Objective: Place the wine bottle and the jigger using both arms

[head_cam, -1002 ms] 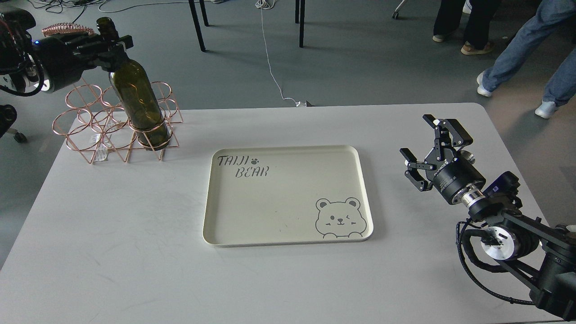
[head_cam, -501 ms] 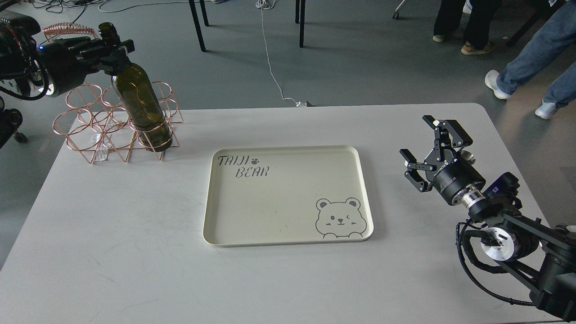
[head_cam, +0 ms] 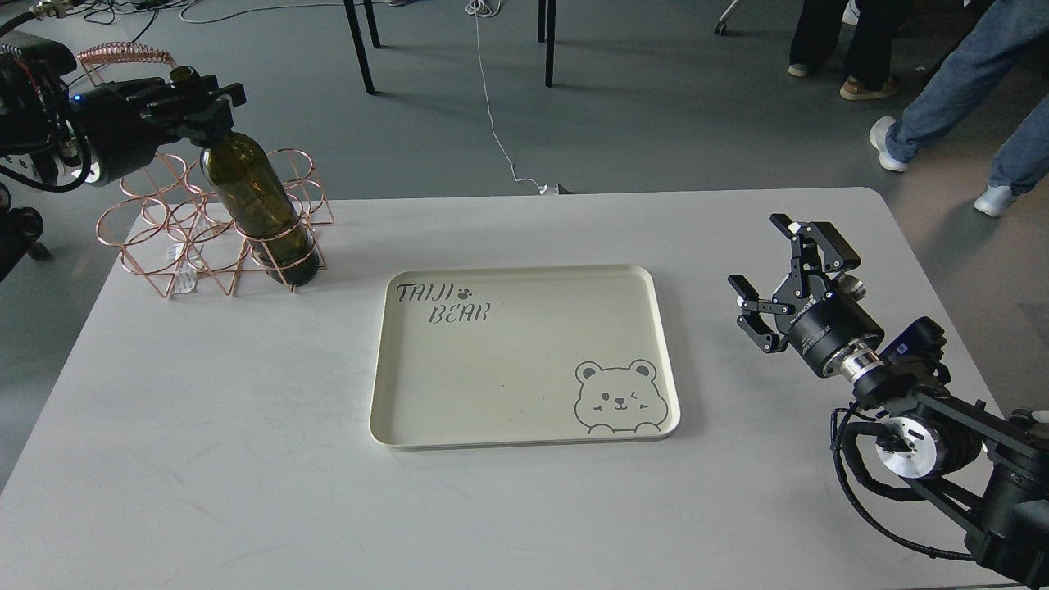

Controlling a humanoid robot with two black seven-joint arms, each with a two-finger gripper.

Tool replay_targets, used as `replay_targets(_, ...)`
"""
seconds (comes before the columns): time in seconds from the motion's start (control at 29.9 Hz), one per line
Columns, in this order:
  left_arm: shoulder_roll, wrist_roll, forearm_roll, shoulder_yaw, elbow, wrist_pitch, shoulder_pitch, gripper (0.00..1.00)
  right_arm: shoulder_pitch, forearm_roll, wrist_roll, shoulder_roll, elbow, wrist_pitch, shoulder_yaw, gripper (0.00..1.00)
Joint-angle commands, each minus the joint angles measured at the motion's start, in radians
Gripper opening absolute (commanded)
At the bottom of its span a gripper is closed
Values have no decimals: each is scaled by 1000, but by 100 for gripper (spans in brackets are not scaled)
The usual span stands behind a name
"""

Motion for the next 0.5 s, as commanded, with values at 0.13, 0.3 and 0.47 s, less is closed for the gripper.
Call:
replay_targets(0.13, 8, 0, -8, -12, -14, 21, -21, 95, -4, 0, 0, 0, 0, 0, 0, 99)
replay_targets(0.3, 18, 0, -56, -9, -17, 18, -142, 97, -4, -1, 0, 1, 2, 0, 9, 99)
replay_targets(0.47, 29, 0, -184, -13, -34, 10, -296, 97, -2, -1, 0, 20, 3, 2, 31, 99)
